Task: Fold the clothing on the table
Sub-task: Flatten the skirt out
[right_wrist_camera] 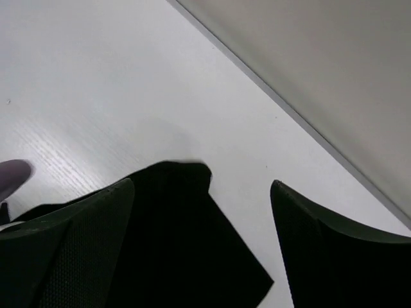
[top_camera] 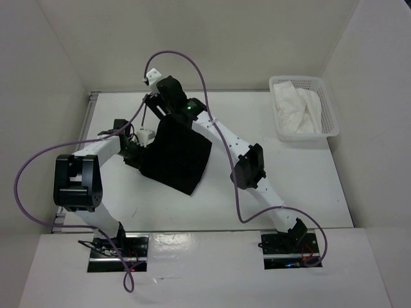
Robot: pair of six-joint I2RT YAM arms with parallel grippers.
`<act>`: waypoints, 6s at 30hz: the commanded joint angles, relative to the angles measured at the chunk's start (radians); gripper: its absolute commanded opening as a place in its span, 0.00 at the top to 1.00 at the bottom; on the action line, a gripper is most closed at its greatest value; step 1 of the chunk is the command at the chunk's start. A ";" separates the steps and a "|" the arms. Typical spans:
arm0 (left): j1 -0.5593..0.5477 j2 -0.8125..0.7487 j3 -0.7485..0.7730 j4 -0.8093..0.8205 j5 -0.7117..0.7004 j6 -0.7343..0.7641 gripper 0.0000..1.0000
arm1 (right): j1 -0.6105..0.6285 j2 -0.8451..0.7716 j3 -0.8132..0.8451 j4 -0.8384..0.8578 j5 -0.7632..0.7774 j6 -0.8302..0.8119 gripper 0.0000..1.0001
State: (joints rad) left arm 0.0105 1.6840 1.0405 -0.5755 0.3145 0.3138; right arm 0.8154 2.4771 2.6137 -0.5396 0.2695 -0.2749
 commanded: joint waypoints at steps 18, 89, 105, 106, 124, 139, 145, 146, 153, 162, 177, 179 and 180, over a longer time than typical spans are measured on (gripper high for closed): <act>0.217 -0.072 0.021 -0.023 0.031 -0.018 0.29 | 0.033 -0.483 -0.791 -0.045 -0.141 0.215 0.10; -0.032 0.330 0.335 0.037 -0.324 -0.242 0.43 | 0.024 -0.471 -1.245 0.165 0.091 0.031 0.09; -0.081 0.508 0.610 0.006 -0.387 -0.263 0.44 | -0.045 -0.442 -1.255 0.205 0.163 0.022 0.09; -0.081 0.473 0.624 -0.003 -0.364 -0.263 0.44 | -0.045 -0.464 -1.255 0.205 0.163 0.022 0.09; -0.034 0.180 0.311 -0.167 -0.095 -0.252 0.41 | -0.076 -0.823 -1.327 0.185 0.080 0.031 0.07; -0.024 0.229 0.424 -0.181 0.080 -0.285 0.44 | -0.076 -0.813 -1.379 0.204 0.071 0.040 0.07; -0.024 0.220 0.437 -0.205 0.077 -0.285 0.44 | -0.076 -0.804 -1.379 0.204 0.071 0.040 0.07; -0.024 0.220 0.437 -0.205 0.077 -0.285 0.44 | -0.076 -0.804 -1.379 0.204 0.071 0.040 0.07; -0.024 0.239 0.437 -0.196 0.037 -0.285 0.44 | -0.076 -0.794 -1.379 0.204 0.071 0.040 0.07; -0.024 0.282 0.375 -0.093 -0.167 -0.285 0.44 | -0.076 -0.785 -1.379 0.213 0.071 0.040 0.07; -0.024 0.287 0.309 -0.124 -0.196 -0.265 0.44 | -0.076 -0.785 -1.379 0.213 0.062 0.040 0.07; -0.024 0.277 0.299 -0.124 -0.212 -0.255 0.44 | -0.076 -0.776 -1.379 0.213 0.062 0.040 0.07; -0.024 0.276 0.299 -0.124 -0.221 -0.255 0.44 | -0.076 -0.776 -1.379 0.213 0.062 0.040 0.07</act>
State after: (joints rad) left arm -0.0200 1.9675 1.3720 -0.6621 0.1261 0.0490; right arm 0.7418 1.6932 1.2362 -0.3599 0.3321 -0.2512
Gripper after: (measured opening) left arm 0.556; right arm 0.925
